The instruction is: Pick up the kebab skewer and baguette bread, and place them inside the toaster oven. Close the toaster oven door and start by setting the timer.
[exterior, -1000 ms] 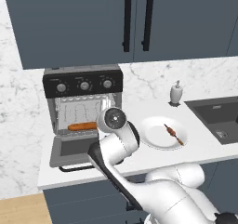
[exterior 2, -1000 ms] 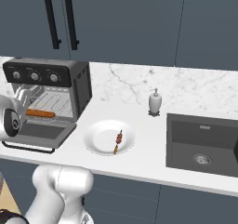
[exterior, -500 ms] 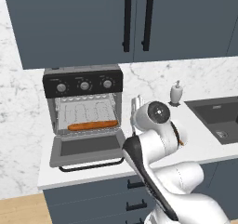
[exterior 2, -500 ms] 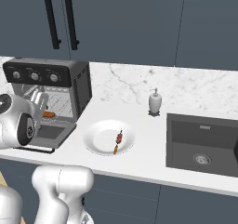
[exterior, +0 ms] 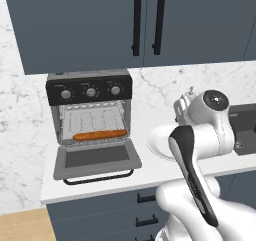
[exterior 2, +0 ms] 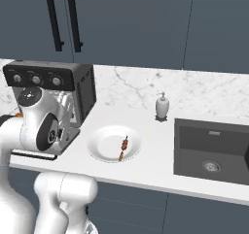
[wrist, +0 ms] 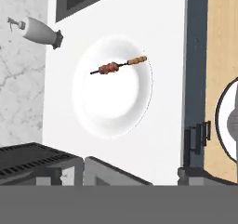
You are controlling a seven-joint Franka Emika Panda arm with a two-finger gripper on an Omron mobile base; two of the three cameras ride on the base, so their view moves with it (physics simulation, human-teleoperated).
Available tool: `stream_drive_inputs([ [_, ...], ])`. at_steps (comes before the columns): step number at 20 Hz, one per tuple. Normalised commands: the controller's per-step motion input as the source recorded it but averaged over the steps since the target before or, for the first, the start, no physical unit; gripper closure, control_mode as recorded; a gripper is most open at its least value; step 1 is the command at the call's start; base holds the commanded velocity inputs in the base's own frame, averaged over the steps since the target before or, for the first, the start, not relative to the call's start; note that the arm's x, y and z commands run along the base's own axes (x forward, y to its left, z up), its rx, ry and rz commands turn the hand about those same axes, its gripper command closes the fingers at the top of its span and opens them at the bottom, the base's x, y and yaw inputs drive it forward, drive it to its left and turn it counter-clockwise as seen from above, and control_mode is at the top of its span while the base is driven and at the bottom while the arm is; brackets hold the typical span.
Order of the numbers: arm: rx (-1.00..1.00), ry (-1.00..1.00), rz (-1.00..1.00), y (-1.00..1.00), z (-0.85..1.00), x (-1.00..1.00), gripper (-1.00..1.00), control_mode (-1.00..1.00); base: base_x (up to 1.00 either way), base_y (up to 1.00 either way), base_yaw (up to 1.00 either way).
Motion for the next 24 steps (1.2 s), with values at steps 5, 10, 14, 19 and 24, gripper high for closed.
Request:
stream_drive_inputs([
  [5,-0.2,0.13,0.13,-1.0,0.02,-0.14,-1.0,-1.0,0.0,0.0,0.0],
  [10,-0.29,0.15,0.23,-0.78,-0.15,0.03,-1.0,-1.0,0.0,0.0,0.0],
  [14,-0.32,0.08,0.33,-0.46,-0.29,0.17,-1.0,-1.0,0.0,0.0,0.0],
  [19,-0.26,0.03,0.44,-0.05,-0.49,0.48,-1.0,-1.0,0.0,0.0,0.0],
  [24,-0.07,0.09,0.58,0.0,-0.28,0.3,-1.0,-1.0,0.0,0.0,0.0],
])
